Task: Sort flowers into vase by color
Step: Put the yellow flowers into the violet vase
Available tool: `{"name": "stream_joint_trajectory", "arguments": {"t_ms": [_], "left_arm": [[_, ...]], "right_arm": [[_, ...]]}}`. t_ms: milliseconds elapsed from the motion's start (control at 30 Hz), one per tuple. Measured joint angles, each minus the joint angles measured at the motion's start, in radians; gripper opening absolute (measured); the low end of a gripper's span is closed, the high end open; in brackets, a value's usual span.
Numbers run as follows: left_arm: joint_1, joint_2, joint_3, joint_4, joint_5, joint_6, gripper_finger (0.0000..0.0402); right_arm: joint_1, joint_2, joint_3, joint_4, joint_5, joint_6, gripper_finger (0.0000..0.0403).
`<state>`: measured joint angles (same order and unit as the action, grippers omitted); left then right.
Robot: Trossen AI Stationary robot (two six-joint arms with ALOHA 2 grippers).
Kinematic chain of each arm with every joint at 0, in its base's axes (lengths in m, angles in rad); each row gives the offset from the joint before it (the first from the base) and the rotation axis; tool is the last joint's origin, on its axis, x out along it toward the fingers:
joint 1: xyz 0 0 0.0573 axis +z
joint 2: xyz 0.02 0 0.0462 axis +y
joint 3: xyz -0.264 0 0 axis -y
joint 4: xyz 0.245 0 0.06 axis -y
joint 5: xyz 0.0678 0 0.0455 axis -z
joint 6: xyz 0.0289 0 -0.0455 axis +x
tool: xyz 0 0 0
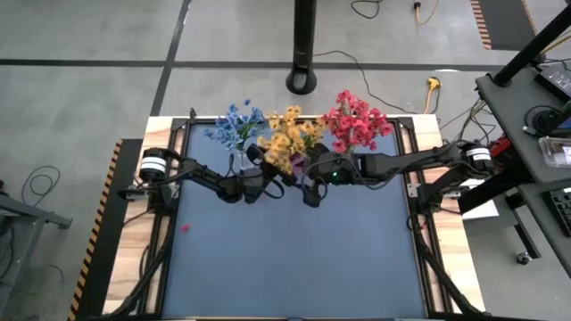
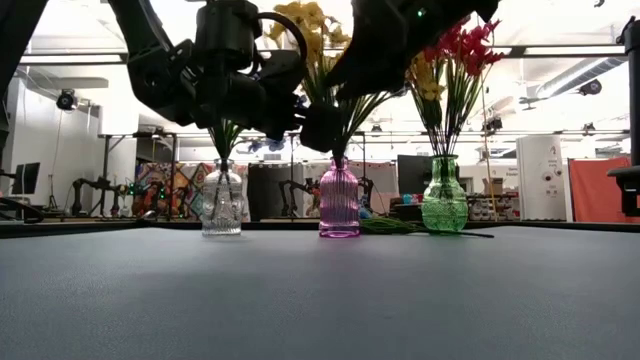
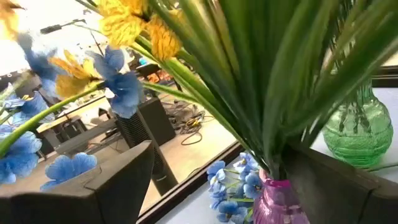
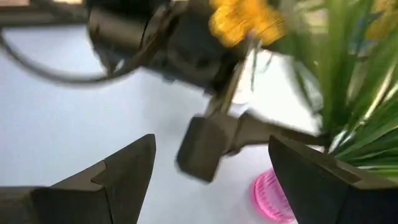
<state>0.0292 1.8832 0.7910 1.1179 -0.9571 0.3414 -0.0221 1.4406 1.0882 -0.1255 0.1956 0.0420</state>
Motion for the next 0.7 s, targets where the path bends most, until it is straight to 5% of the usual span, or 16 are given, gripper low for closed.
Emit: {"name": "stream_joint_trajectory", "arguments": {"t_ms": [700], "left_arm": [[-0.034,0.000,0.000,-0.011,-0.030,0.064,0.0334]], "right_arm": [[-0.001,-0.104,0.002,-0.006,-0.073,0.012,0.0306]]}}
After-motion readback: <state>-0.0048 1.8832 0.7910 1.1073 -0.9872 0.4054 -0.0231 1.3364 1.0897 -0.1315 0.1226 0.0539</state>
